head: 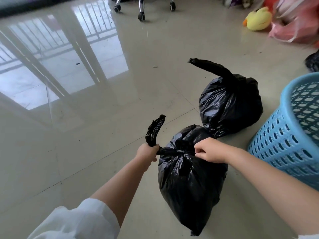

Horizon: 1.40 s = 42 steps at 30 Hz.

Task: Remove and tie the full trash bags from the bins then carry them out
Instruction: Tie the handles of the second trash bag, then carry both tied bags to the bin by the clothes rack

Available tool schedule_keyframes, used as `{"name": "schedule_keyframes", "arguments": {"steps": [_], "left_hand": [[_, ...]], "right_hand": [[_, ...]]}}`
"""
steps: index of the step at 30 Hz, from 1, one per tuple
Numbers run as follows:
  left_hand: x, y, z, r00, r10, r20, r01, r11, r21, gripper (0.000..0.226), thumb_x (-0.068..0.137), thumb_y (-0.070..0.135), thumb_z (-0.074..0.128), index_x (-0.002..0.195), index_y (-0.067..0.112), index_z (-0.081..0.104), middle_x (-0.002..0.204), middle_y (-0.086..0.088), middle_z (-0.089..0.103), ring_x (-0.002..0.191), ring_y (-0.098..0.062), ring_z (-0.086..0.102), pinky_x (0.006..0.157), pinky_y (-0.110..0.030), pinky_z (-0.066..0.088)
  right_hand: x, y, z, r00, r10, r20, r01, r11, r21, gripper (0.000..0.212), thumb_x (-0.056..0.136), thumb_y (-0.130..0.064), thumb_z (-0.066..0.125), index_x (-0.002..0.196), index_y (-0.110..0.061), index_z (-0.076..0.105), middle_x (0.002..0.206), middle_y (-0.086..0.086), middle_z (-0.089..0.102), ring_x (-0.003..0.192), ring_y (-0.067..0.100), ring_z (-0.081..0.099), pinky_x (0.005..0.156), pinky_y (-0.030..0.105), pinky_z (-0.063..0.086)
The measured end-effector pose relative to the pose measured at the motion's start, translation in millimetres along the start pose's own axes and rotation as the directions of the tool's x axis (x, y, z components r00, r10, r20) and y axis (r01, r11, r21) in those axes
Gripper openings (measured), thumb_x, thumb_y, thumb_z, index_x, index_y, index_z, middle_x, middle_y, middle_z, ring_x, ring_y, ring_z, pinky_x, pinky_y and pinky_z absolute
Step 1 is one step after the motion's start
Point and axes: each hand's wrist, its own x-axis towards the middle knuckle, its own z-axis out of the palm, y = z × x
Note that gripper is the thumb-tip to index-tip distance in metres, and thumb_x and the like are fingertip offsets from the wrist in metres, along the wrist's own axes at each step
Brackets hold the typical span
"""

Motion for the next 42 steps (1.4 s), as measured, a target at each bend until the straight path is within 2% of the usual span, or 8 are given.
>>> {"name": "schedule_keyframes", "arguments": {"steps": [5,9,16,20,24,26,35,42], "left_hand": [[-10.3,25.8,-17.6,0.964,0.268,0.003,-0.255,0.921,-0.295,0.02,0.078,0.016,0.071,0.087,0.014,0.052,0.074,0.0,0.052,0.068,-0.015,0.05,0.055,-0.019,0.038],[-14.6,62.9,-27.8,0.909,0.363,-0.206,-0.411,0.864,-0.292,0.01,0.083,0.013,0.064,0.078,0.01,0.056,0.063,0.0,0.051,0.053,-0.01,0.048,0.045,-0.015,0.039],[-15.0,102.4,-43.6,0.891,0.431,-0.144,-0.447,0.888,-0.107,0.022,0.085,0.01,0.059,0.064,0.011,0.052,0.06,-0.004,0.048,0.063,-0.022,0.051,0.066,-0.032,0.049],[-21.8,123.6,-52.8,0.862,0.492,-0.12,-0.494,0.869,0.013,0.014,0.084,0.014,0.061,0.073,0.007,0.056,0.074,-0.011,0.055,0.078,-0.025,0.055,0.087,-0.046,0.052],[-28.5,134.7,-57.7,0.845,0.531,-0.066,-0.526,0.847,0.08,0.018,0.085,0.018,0.061,0.074,0.005,0.055,0.075,-0.011,0.052,0.074,-0.024,0.053,0.085,-0.046,0.052],[-35.9,143.9,-61.0,0.832,0.554,-0.028,-0.551,0.832,0.065,0.024,0.084,0.02,0.062,0.065,0.01,0.051,0.063,-0.004,0.045,0.063,-0.02,0.046,0.071,-0.035,0.048],[-124.9,220.5,-85.5,0.867,0.487,0.108,-0.496,0.865,0.077,0.024,0.088,0.012,0.056,0.065,0.013,0.048,0.065,-0.001,0.046,0.069,-0.021,0.053,0.071,-0.036,0.054],[-242.7,328.1,-161.9,0.84,0.526,-0.131,-0.498,0.845,0.196,0.007,0.087,0.018,0.056,0.088,0.011,0.058,0.072,-0.002,0.054,0.07,-0.022,0.049,0.064,-0.026,0.036]], "right_hand": [[-7.7,7.2,-18.8,0.998,0.039,0.049,-0.05,0.965,0.259,0.012,0.086,-0.02,0.054,0.095,-0.022,0.062,0.071,-0.011,0.058,0.055,-0.002,0.055,0.05,0.003,0.039],[-1.9,14.4,-48.8,0.977,0.121,-0.175,-0.066,0.954,0.294,0.017,0.086,-0.017,0.054,0.097,-0.017,0.067,0.073,-0.01,0.062,0.068,0.01,0.059,0.066,0.019,0.042],[50.6,6.4,-132.8,0.709,0.165,-0.686,-0.16,0.984,0.072,0.058,0.085,-0.016,0.057,0.137,-0.003,0.033,0.142,0.021,0.036,0.132,0.035,0.031,0.106,0.038,0.029],[80.7,-7.2,-167.1,0.773,0.221,-0.595,-0.336,0.938,-0.087,0.072,0.082,-0.025,0.061,0.141,-0.013,0.021,0.147,0.015,0.032,0.138,0.031,0.023,0.109,0.047,0.022],[87.0,-14.5,-169.0,0.779,0.195,-0.595,-0.3,0.95,-0.081,0.01,0.083,-0.008,0.049,0.083,-0.003,0.058,0.085,0.018,0.06,0.091,0.035,0.055,0.074,0.033,0.037],[78.5,-16.6,-175.7,0.78,0.156,-0.606,-0.214,0.976,-0.025,0.025,0.083,-0.006,0.047,0.059,-0.005,0.043,0.062,0.014,0.047,0.072,0.033,0.049,0.054,0.027,0.03],[-27.1,-48.9,-268.1,0.848,0.234,-0.475,-0.304,0.95,-0.076,0.014,0.082,-0.008,0.045,0.089,-0.004,0.056,0.103,0.023,0.061,0.096,0.037,0.055,0.074,0.033,0.04],[-126.2,-125.5,-382.4,0.897,0.253,-0.363,-0.251,0.966,0.054,0.01,0.078,-0.001,0.044,0.069,-0.005,0.045,0.088,0.024,0.056,0.082,0.034,0.052,0.061,0.03,0.032]]}}
